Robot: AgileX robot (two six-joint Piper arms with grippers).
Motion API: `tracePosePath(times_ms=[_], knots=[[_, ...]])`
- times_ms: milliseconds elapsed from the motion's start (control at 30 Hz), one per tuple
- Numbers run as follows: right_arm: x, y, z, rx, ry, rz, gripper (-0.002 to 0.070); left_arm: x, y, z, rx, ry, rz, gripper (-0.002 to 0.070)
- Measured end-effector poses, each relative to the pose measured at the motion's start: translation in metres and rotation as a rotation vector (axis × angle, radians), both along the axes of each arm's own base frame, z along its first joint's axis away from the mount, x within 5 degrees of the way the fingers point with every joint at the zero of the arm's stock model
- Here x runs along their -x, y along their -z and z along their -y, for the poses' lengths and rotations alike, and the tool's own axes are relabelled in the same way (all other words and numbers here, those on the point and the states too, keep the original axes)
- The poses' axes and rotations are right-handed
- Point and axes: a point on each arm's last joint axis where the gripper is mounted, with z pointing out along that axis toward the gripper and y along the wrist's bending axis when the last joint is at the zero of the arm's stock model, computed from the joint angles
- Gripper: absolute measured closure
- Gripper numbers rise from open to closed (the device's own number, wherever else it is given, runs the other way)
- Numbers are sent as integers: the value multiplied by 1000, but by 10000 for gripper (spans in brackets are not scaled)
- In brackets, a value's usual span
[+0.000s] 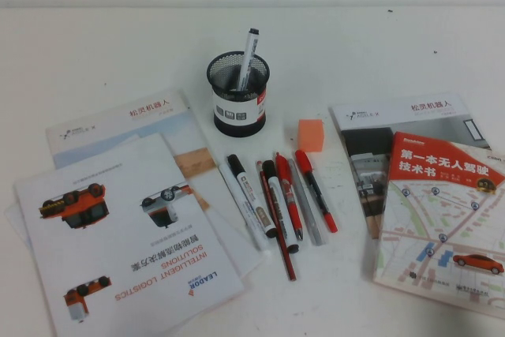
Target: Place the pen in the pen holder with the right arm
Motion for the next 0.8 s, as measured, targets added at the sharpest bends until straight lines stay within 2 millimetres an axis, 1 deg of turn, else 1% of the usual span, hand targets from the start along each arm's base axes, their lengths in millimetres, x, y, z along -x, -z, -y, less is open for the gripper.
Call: tracePosePath(times_ms=[133, 233, 400, 500, 800], knots=[[1, 16, 0, 2, -4, -54, 695, 0, 0, 0, 0, 0, 0, 678], [2, 20, 0, 34, 10, -90, 695, 0, 0, 0, 0, 0, 0, 677], [3, 25, 1, 127, 30, -144, 695, 0, 0, 0, 0, 0, 0, 677], [4, 29, 1, 132, 19, -187, 695, 0, 0, 0, 0, 0, 0, 677], [4, 30, 0, 131, 14, -195, 695, 0, 0, 0, 0, 0, 0, 678]])
